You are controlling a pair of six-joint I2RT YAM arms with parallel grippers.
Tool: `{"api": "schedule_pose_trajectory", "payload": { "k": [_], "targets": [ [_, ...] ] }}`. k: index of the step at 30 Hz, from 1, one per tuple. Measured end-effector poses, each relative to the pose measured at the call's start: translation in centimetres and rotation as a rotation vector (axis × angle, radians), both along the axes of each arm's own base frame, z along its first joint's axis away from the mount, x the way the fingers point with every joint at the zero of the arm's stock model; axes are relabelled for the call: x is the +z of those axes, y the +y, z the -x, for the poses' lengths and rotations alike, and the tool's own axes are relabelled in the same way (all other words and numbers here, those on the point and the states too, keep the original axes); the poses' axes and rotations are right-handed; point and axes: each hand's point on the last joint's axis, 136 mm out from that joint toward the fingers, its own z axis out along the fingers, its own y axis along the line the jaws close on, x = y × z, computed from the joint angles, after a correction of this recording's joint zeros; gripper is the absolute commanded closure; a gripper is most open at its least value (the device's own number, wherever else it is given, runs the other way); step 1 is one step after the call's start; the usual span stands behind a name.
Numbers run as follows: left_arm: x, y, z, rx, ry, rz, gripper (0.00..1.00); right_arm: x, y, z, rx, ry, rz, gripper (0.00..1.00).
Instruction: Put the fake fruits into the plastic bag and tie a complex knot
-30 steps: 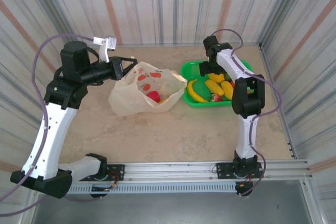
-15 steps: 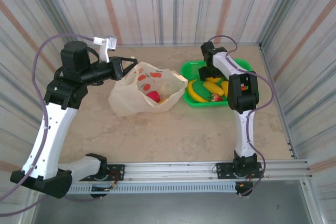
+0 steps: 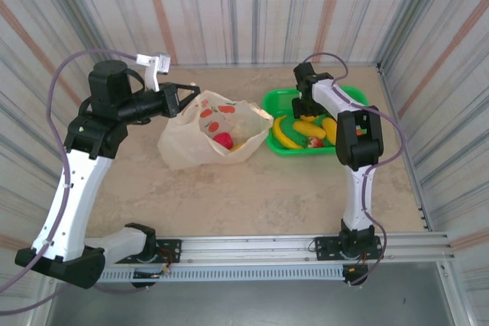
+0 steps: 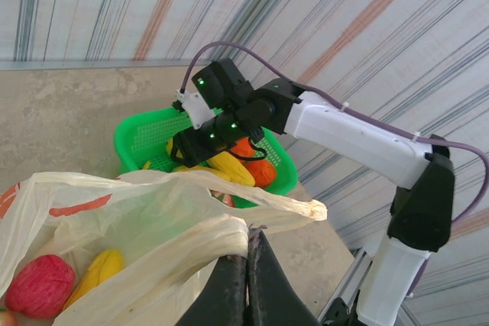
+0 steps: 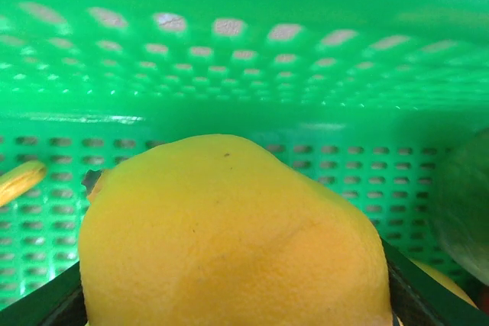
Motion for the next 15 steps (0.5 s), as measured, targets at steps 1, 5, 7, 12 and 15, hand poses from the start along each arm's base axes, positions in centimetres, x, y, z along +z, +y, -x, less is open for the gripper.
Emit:
{"api": "schedule_pose_trajectory", "payload": {
  "k": [1,5,7,12,15],
  "targets": [
    [0.0,0.0,0.0,0.001,0.000,-0.001,1.00,0.7,0.1,0.1,0.003,-0.014,-0.004,0.51],
    [-0.1,0.1,-0.1,0.005,-0.004,-0.008,1.00,5.9,0.6,0.9,0.013,-0.112,-0.031,0.51],
    [0.0,0.2,-0.1,0.011,-0.007,-0.012,1.00,8.9,1.2,1.7,0.018,-0.169,-0.056,0.51],
    [0.4,0.3,0.1,0.014,-0.015,-0.014,1.00,18.5,4.2,4.9,0.091,-0.341,-0.148,0.51],
    [0.4,0.2,0.1,0.012,-0.015,-0.015,1.00,25.5,7.1,7.3,0.158,-0.464,-0.265,0.51]
  ]
}}
